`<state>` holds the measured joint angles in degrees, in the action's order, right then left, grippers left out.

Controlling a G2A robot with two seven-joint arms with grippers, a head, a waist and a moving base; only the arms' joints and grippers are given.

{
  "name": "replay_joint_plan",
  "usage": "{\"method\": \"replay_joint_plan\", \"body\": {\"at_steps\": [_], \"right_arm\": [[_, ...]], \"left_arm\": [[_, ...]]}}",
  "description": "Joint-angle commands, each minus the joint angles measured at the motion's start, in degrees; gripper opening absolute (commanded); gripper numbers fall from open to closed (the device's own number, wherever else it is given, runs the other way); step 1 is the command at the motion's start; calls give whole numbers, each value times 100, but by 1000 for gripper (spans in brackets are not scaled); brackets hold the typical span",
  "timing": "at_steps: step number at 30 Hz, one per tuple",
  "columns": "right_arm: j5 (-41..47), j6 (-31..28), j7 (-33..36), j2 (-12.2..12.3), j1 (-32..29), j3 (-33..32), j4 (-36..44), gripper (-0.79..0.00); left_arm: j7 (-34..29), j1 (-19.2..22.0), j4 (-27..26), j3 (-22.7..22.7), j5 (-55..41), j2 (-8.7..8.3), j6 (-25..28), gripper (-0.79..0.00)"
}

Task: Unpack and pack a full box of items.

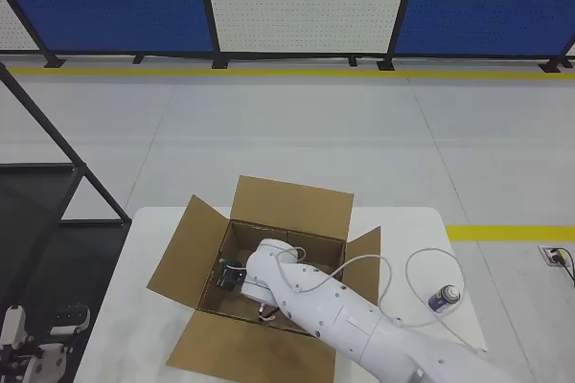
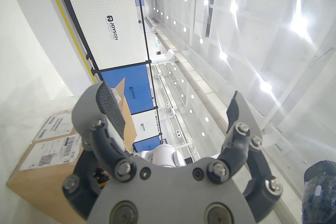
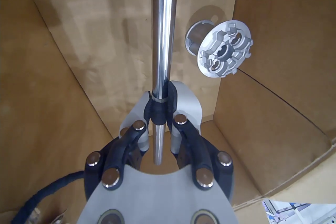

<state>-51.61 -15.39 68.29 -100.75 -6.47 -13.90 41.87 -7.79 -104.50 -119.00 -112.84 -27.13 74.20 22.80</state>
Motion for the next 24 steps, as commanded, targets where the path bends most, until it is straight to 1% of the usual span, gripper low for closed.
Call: {"method": "replay_joint_plan", "body": {"at_steps": [1, 5, 11, 24], "right_arm": [[-20, -72, -95, -78, 14, -1, -215, -785], [-78, -279, -290, -222, 36, 4, -608, -785], [-92, -367, -352, -440, 57, -19, -1121, -785], [-185, -728, -631, -805, 15, -44, -1863, -785]], "left_arm": [[0, 0, 0, 0, 0, 0, 0, 0], [0, 0, 0, 0, 0, 0, 0, 0], [0, 0, 0, 0, 0, 0, 0, 0], [0, 0, 0, 0, 0, 0, 0, 0]]}}
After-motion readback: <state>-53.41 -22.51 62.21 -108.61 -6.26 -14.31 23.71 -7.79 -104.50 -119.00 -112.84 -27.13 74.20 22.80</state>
